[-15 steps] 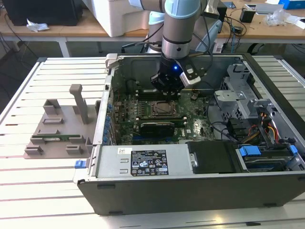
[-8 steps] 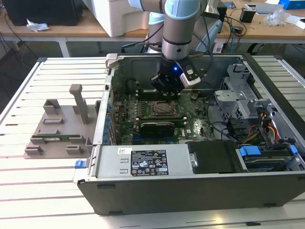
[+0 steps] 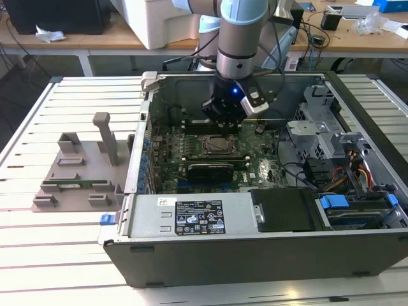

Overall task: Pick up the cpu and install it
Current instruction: 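Install the first cpu locking lever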

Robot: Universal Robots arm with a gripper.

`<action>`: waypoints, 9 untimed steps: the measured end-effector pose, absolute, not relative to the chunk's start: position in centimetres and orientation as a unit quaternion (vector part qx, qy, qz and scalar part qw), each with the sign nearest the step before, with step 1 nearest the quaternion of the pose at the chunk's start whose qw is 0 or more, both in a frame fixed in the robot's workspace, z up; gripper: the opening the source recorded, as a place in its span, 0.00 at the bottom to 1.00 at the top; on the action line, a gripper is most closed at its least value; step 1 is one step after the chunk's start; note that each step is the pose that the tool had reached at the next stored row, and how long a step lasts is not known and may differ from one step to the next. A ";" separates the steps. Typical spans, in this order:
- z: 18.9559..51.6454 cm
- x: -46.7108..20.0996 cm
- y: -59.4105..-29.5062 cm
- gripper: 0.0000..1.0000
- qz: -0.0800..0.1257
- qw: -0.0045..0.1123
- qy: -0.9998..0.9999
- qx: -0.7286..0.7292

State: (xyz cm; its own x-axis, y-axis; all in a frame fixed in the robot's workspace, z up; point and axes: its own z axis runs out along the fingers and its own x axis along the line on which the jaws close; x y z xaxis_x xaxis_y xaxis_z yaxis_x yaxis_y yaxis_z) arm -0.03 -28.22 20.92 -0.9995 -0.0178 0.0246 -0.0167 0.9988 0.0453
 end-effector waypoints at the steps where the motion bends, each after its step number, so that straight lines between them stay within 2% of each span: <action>1: 21.2 0.0 -28.2 0.11 -0.022 0.012 -1.000 0.009; 4: 21.7 0.0 -28.3 0.11 -0.017 0.012 -1.000 0.009; 9: 21.7 0.0 -29.4 0.11 0.008 0.013 -1.000 0.008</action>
State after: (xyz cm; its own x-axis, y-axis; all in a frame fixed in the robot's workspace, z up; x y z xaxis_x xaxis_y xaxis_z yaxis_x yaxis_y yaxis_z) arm -0.02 -29.43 21.71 -0.9995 -0.0164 0.0253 -0.0168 0.9997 -0.0148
